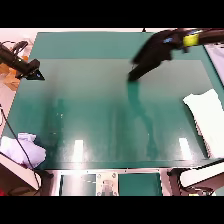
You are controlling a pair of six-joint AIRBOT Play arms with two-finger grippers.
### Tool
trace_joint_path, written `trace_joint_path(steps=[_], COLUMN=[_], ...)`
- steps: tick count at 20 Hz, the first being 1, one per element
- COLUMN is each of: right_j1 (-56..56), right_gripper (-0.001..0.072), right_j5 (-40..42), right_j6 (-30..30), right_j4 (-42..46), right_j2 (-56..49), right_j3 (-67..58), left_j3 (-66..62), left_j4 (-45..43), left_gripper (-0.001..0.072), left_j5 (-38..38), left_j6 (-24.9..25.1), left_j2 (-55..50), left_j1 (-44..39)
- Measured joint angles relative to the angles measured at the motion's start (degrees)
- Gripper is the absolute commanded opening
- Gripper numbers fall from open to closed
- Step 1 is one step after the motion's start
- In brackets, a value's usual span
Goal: Fold the shirts.
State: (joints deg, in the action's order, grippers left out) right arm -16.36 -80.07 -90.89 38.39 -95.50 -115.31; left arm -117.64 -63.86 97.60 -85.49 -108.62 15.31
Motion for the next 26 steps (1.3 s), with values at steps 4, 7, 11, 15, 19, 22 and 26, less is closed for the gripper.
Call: trace_joint_path(steps=[4,7,11,15,19,22,26], right_j1=[-16.68,-27.67,-35.19,-37.57,-38.27,-38.95,-40.06], right_gripper=[0.0017,0.0017,0.0016,0.0017,0.0018,0.0267,0.0516], right_j5=[-4.24,-10.62,-19.91,-23.37,-24.52,-24.79,-23.28], right_j6=[-4.24,-7.04,-10.71,-14.6,-16.7,-17.57,-18.01], right_j4=[3.17,7.26,19.93,32.35,44.39,52.39,57.53], right_j2=[3.91,4.96,6.67,11.3,16.44,18.58,18.99], right_j3=[-0.66,-0.72,0.2,5.14,17.44,29.35,42.8], left_j3=[-0.02,-0.02,-0.02,-0.02,0.04,1.16,2.69], left_j4=[0.0,0.0,0.0,0.0,0.04,0.79,1.36], left_gripper=[0.0024,0.0024,0.0024,0.0024,0.0024,0.0024,0.0024], left_j5=[0.24,0.37,0.39,0.57,0.57,0.55,-0.48], left_j6=[0.0,0.0,0.02,0.0,0.0,0.04,0.48], left_j2=[0.0,0.0,0.0,0.0,0.0,0.0,0.0], left_j1=[0.0,0.02,0.02,0.0,0.0,0.02,0.02])
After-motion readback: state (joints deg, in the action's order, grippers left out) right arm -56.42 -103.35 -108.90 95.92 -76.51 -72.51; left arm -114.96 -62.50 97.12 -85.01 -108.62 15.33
